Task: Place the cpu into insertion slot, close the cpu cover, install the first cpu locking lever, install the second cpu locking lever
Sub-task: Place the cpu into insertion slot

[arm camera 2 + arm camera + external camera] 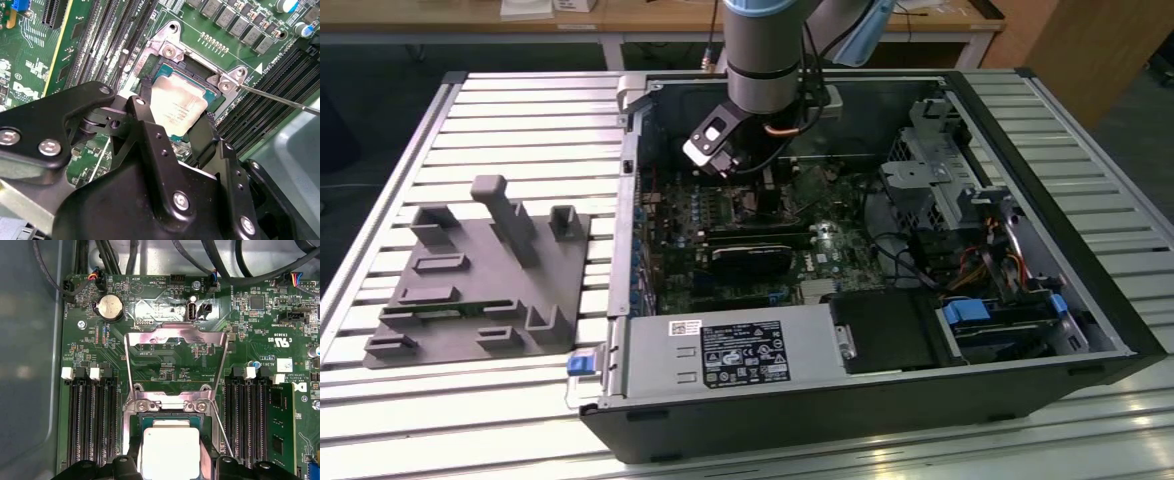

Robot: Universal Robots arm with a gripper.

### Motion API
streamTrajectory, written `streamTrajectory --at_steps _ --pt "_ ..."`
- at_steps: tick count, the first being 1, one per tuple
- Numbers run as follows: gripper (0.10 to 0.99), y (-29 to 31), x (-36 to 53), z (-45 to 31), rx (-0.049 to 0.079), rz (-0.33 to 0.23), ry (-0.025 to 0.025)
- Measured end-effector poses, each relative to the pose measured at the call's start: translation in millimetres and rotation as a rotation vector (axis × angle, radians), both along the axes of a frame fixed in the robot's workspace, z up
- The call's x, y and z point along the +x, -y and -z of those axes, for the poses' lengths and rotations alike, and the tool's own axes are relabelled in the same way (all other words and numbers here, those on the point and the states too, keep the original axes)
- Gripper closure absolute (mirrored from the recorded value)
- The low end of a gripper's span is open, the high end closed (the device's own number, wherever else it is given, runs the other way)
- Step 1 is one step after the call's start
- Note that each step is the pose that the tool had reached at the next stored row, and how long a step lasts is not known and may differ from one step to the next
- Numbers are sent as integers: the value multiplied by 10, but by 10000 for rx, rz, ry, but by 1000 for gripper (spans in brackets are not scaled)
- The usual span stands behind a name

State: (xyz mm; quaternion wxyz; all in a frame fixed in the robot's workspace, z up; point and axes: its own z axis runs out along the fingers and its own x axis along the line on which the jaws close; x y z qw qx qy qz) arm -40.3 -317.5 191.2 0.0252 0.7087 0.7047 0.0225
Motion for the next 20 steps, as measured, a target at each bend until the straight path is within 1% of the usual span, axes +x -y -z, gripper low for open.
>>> streamTrajectory --at_steps 5,6,9,14,15,20 --pt "533 -2 2 3 3 -1 5" --pt "471 -1 1 2 0 0 3" --pt "471 0 0 -5 -11 0 -3" --pt "471 0 0 -130 -7 1 0" --pt "471 0 0 -143 -8 1 -1" --pt "471 0 0 -146 -6 0 1"
